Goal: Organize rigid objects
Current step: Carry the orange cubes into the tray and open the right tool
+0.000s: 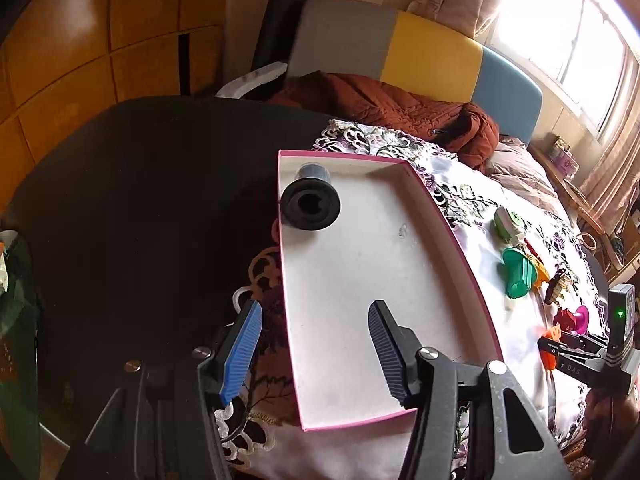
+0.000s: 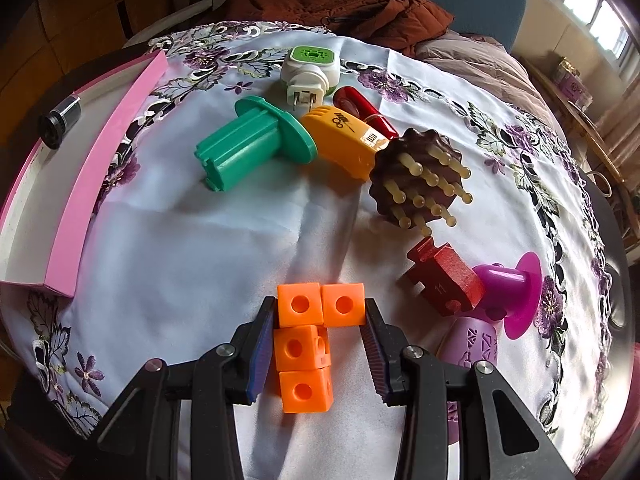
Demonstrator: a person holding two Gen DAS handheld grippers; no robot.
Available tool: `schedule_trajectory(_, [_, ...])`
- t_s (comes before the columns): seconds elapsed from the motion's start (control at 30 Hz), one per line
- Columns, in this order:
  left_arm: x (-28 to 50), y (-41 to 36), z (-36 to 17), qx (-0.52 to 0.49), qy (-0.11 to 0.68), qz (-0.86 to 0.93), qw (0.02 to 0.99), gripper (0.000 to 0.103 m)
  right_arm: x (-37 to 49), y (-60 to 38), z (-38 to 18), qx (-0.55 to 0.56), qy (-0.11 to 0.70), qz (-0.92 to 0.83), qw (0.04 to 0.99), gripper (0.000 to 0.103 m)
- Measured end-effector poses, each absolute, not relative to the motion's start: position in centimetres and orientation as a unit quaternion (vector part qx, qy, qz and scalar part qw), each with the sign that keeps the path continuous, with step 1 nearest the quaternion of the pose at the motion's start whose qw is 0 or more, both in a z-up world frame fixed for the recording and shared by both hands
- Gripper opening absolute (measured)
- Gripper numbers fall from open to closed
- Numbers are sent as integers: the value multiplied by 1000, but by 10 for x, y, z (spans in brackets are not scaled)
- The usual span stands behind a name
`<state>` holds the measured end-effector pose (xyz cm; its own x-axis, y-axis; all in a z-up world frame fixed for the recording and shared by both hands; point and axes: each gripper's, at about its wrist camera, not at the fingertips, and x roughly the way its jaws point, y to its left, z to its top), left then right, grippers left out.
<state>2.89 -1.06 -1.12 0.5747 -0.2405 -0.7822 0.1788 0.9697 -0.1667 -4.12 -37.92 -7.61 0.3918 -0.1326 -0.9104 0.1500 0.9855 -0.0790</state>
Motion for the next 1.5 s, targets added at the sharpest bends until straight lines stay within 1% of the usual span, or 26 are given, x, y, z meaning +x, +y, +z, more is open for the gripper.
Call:
schedule_trajectory(0.47, [18, 6, -10, -33, 428, -109, 897, 56, -43, -375, -74, 7, 550, -98, 830, 41])
schedule_trajectory(0.7, [14, 12, -9, -31, 421, -108, 900, 56, -45, -362, -41, 25, 504, -92, 859, 41])
schedule_trajectory(0.93, [14, 20, -11, -39, 424, -104, 899, 56, -27, -307, -5, 24, 464, -10, 885, 41])
schedule_trajectory(1.07, [13, 24, -14, -43, 426, -99, 898, 56, -9, -263, 5, 20, 455, 54, 889, 41])
schedule_trajectory(1.3, [16, 37, -20, -54, 434, -88, 895, 56, 31, -191, -1, 2, 466, 130, 875, 41])
schedule_trajectory(1.5, [20, 57, -31, -70, 447, -66, 890, 56, 65, -149, -18, 0, 485, 157, 860, 42])
